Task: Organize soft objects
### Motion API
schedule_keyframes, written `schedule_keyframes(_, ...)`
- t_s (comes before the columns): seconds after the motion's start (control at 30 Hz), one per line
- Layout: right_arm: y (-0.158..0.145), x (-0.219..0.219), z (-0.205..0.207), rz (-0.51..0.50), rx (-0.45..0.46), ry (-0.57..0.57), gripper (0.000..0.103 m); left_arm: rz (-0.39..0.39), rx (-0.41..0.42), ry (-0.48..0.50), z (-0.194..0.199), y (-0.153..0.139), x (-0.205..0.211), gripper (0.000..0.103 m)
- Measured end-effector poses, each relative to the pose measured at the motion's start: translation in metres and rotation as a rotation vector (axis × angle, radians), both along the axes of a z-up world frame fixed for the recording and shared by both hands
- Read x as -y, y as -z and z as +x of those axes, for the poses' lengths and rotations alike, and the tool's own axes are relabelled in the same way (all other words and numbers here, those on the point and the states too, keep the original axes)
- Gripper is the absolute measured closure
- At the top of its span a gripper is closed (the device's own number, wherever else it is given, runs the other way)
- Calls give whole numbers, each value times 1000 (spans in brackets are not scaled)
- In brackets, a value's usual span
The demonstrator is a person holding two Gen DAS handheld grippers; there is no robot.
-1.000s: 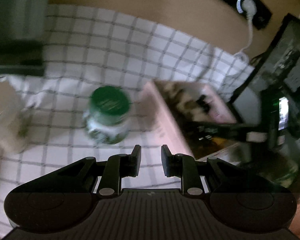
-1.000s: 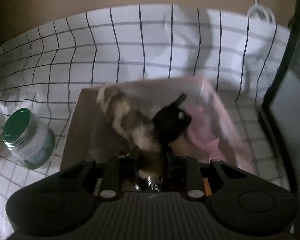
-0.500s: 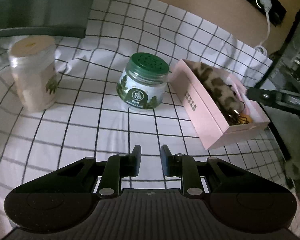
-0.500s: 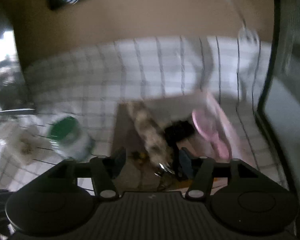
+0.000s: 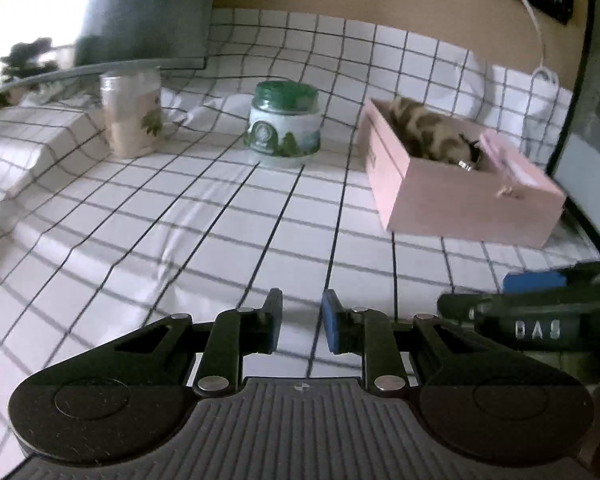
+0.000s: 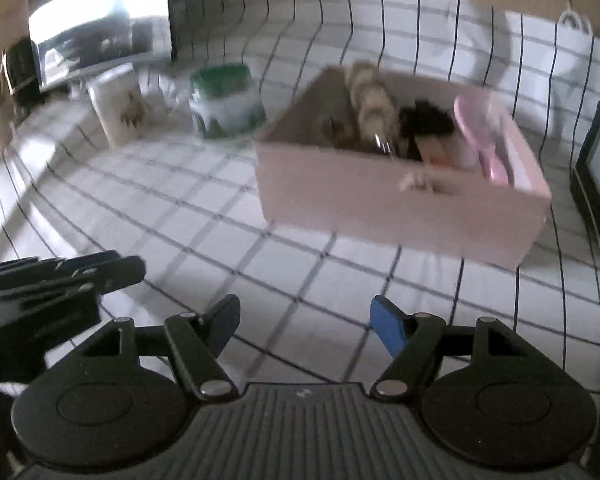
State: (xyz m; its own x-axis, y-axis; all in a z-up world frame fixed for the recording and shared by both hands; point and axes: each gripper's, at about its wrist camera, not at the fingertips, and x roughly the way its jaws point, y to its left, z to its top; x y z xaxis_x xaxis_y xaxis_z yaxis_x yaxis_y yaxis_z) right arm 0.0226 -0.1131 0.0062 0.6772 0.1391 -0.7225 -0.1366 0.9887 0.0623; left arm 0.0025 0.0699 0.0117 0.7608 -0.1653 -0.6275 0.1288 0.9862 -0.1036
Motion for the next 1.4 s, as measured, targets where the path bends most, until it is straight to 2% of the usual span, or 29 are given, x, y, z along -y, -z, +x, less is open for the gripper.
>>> schedule_keyframes(0.1,7,3,-2,-32,30,-11,25,19,12,-30,-1,1,10,78)
schedule_keyframes(0.17,7,2,2,-72,40,-14,12,34,18,-25,3,1,17,77)
schedule_keyframes(0.2,9,4,7,-92,39,5,0,40,18,-23,6,1,20,77)
schedule_keyframes(0.33,12,17,24,-62,18,37,0,65,41,-28,11,4,27,77)
schedule_keyframes(0.5,22,20,23,-59,134,12,0,73,43,-41,15,5,31,77)
schedule_keyframes(0.6,24,17,22,-69,161,9,0,68,42,-47,16,5,30,77)
schedule_keyframes(0.7,23,24,23,-33,150,6,0,74,42,-44,17,5,30,76)
schedule_keyframes(1.4,22,23,23,-36,150,6,0,73,42,-42,17,5,30,76)
